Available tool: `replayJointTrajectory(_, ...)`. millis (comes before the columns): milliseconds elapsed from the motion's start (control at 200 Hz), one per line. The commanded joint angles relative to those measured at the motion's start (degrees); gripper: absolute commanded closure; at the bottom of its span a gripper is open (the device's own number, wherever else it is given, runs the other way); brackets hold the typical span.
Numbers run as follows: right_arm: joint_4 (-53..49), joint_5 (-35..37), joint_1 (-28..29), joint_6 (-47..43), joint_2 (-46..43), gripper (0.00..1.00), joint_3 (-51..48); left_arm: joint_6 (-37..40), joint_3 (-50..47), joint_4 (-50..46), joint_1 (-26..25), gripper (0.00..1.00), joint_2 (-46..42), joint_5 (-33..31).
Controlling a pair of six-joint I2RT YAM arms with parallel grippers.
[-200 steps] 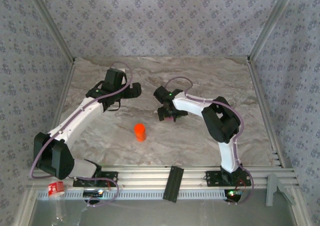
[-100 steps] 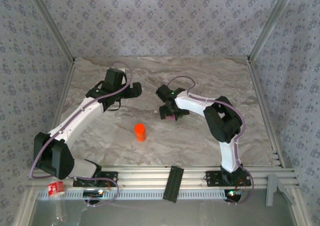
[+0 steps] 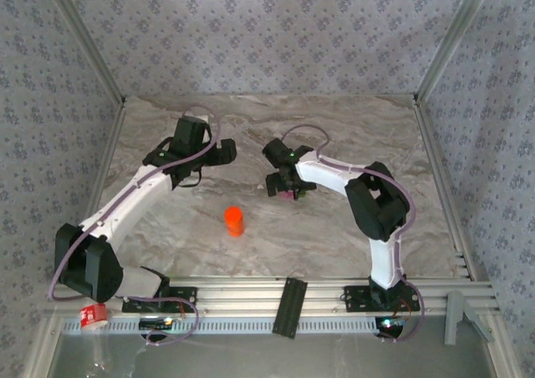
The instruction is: Sort the pills into containers
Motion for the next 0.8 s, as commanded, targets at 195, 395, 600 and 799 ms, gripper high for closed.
replayJointTrajectory(195,-1.2,1.0,3.4,-3.7,-9.8,0.0,3.3,-5.8,-2.3,1.2,2.9,0.0,-7.2,-5.4)
replayJointTrajectory(395,-1.5,-1.0,6.4,-6.0,-12.5,0.0,5.8,-10.1,-4.5,-1.8,4.6,0.0,-11.2,-12.8)
replayJointTrajectory(600,-3.7,-6.6,11.2,-9.2,-14.9,0.0,9.5,-11.8,-4.7,-7.2,5.9,0.0,-11.8,-16.4)
replayJointTrajectory(799,-7.0,-9.6,16.3,-10.3,-14.4,0.02,12.9,-17.9,-9.1,-5.7,6.8,0.0,-15.2,-20.6)
